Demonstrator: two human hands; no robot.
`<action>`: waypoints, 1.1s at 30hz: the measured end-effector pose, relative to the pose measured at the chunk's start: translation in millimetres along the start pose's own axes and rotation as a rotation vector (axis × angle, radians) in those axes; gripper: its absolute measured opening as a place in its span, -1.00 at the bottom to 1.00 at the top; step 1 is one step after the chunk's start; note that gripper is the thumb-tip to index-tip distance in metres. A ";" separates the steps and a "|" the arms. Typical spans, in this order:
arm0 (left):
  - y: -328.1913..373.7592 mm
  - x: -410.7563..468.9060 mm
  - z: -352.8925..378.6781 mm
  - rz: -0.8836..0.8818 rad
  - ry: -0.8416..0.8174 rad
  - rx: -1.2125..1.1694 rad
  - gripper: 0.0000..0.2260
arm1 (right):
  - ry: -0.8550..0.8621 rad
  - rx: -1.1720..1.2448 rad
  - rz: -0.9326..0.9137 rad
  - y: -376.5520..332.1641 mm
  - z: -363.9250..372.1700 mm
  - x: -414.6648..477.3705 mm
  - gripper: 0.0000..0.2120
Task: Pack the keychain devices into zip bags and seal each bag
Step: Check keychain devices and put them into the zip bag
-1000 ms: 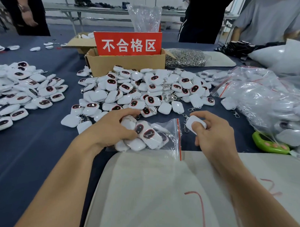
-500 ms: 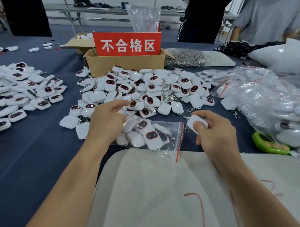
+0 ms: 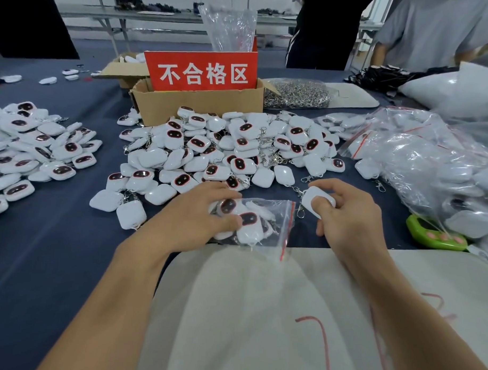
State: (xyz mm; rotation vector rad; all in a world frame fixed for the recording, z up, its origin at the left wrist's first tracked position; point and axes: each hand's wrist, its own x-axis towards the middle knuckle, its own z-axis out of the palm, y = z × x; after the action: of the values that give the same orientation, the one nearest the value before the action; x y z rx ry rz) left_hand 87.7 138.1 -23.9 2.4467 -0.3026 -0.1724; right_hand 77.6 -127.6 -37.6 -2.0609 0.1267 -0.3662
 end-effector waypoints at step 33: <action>82.0 -1.1 62.8 0.041 0.514 -0.818 -0.85 | -0.407 0.767 0.201 -24.7 0.1 -16.9 -0.73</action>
State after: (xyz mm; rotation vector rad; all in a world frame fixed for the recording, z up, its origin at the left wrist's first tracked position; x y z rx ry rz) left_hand 59.9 38.7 -20.8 1.5938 -0.0303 0.2995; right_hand 60.0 -111.2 -19.8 -1.3085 -0.0521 0.1292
